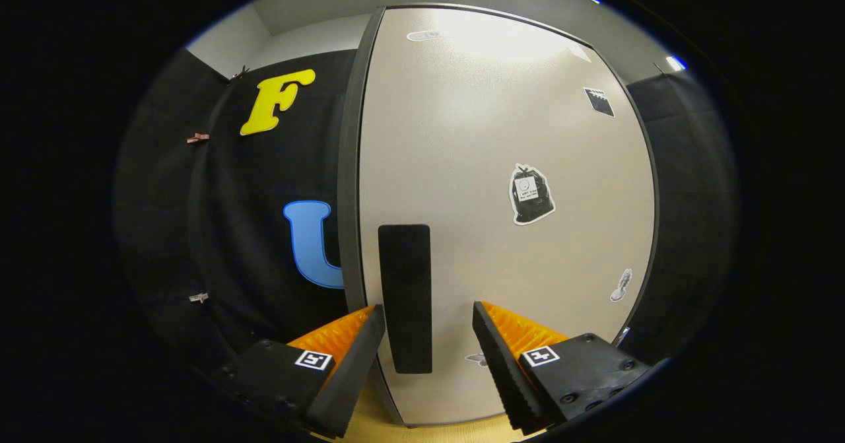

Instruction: Open the shoe cabinet door, grab the shoes and put them into the shoe cabinet, then close the shoe cabinet door.

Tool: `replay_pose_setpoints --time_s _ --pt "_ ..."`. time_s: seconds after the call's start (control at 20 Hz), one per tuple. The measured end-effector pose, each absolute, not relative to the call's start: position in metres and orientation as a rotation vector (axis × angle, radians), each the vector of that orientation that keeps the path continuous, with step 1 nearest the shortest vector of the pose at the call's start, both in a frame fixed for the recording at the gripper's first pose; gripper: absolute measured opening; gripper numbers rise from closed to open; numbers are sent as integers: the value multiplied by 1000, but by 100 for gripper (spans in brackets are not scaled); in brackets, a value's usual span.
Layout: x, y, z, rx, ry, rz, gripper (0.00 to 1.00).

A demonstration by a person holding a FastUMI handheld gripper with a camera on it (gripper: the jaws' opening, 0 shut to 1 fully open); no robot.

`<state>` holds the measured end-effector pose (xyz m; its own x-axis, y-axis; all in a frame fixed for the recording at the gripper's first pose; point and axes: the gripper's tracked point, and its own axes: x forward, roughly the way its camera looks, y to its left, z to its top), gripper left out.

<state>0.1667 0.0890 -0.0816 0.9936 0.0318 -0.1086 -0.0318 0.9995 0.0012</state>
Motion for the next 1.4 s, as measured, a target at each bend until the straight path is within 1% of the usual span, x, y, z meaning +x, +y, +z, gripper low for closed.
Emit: replay_pose_setpoints --time_s 0.15,0.2,0.25,0.35,0.55,0.6,0.65,0.95,1.4 --pt "170 91 -84 -5 115 30 86" --pt "172 92 -84 -3 111 29 77" --pt "172 92 -83 -5 108 24 65" --pt "177 96 -86 -2 106 34 65" --pt "177 101 -83 -15 97 27 40" --pt "174 101 -84 -11 102 27 39" --pt "174 101 -83 -9 108 27 35" --pt "172 99 -84 -31 126 26 34" --pt "152 100 -80 2 136 85 34"
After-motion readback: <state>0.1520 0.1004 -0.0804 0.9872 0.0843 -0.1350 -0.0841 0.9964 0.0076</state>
